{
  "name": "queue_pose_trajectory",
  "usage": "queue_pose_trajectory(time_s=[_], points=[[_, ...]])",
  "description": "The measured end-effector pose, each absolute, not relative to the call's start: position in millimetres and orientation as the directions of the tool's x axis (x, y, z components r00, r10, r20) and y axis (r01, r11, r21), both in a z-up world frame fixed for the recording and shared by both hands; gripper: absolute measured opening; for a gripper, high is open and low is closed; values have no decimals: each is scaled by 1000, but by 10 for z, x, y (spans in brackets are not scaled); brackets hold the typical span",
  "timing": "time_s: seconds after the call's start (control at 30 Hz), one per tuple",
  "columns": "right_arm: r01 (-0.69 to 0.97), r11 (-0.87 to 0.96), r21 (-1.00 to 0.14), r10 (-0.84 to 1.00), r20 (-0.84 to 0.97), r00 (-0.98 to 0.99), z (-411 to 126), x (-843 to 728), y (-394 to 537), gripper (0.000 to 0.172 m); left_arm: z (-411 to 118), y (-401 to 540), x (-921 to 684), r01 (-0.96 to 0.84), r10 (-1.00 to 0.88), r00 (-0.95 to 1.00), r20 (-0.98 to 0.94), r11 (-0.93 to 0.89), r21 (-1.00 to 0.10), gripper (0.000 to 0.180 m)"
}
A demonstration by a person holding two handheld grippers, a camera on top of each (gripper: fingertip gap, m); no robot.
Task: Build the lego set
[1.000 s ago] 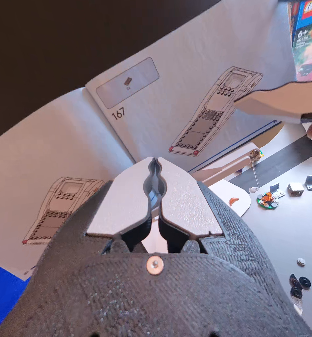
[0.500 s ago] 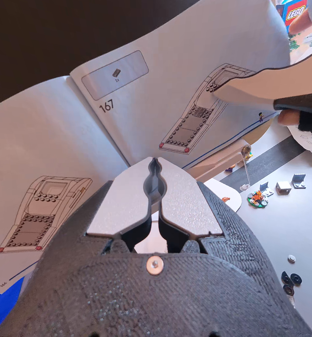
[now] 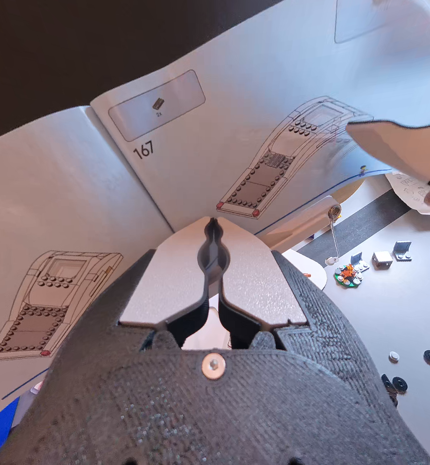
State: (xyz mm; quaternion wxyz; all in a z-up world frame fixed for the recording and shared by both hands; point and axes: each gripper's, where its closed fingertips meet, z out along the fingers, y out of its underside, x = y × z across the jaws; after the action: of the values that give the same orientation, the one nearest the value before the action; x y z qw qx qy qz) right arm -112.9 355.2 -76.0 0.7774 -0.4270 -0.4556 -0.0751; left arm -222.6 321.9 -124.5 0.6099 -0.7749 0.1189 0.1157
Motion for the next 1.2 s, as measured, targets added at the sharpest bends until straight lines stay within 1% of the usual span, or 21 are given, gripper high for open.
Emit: queue_pose_trajectory(time_s=[0.1,0.17,0.23,0.33,0.4,0.6,0.7,0.77,0.87,0.9,0.93,0.97,1.03,1.07,1.13,1.2], points=[[522,620,-587,328,797,507,-903,-1207,3541,40,-1247,3224,-2221,-324,-45,946,-322,-228,-918,0],[487,625,-610,370,781,503,-899,-1241,3498,44,-1248,3221,-2221,-323,-48,946,-321,-228,-919,0],[395,614,-684,471,718,512,-865,-1266,3401,48,-1249,3217,-2220,-321,-54,947,-317,-226,-920,0],[247,529,-812,608,566,557,-801,-1182,3348,54,-1250,3210,-2220,-314,-63,949,-308,-224,-922,0],[185,472,-862,679,489,548,-818,-1151,3318,51,-1250,3210,-2220,-314,-64,949,-307,-224,-923,0],[151,437,-887,711,443,546,-839,-1073,3280,39,-1251,3213,-2219,-310,-63,951,-303,-226,-924,0],[148,419,-896,719,427,549,-846,-1072,3296,38,-1251,3209,-2217,-309,-64,951,-302,-226,-924,0],[138,407,-903,726,411,552,-839,-1068,3308,34,-1252,3206,-2215,-310,-66,951,-302,-228,-923,0],[131,356,-925,760,368,536,-881,-1084,3336,13,-1251,3201,-2210,-312,-71,950,-304,-229,-922,0],[142,326,-935,773,350,530,-919,-1088,3360,0,-1249,3199,-2209,-312,-73,950,-304,-229,-922,0],[150,291,-945,808,327,490,-968,-1121,3331,0,-1247,3194,-2202,-312,-80,950,-302,-226,-923,0],[132,255,-958,855,287,432,-981,-1164,3249,0,-1242,3182,-2172,-311,-100,950,-295,-220,-925,3],[78,224,-971,898,237,371,-913,-1196,3105,0,-1195,3115,-2046,-265,-175,957,-233,-191,-945,20],[74,230,-970,904,242,353,-884,-1211,3048,0,-1124,3046,-1930,-211,-240,956,-171,-154,-965,28],[92,251,-964,921,267,283,-878,-1283,2884,0,-913,2830,-1676,-46,-388,922,-10,-83,-995,39],[113,312,-943,920,330,212,-894,-1393,2700,0,-712,2597,-1481,96,-506,855,113,-58,-994,50]])
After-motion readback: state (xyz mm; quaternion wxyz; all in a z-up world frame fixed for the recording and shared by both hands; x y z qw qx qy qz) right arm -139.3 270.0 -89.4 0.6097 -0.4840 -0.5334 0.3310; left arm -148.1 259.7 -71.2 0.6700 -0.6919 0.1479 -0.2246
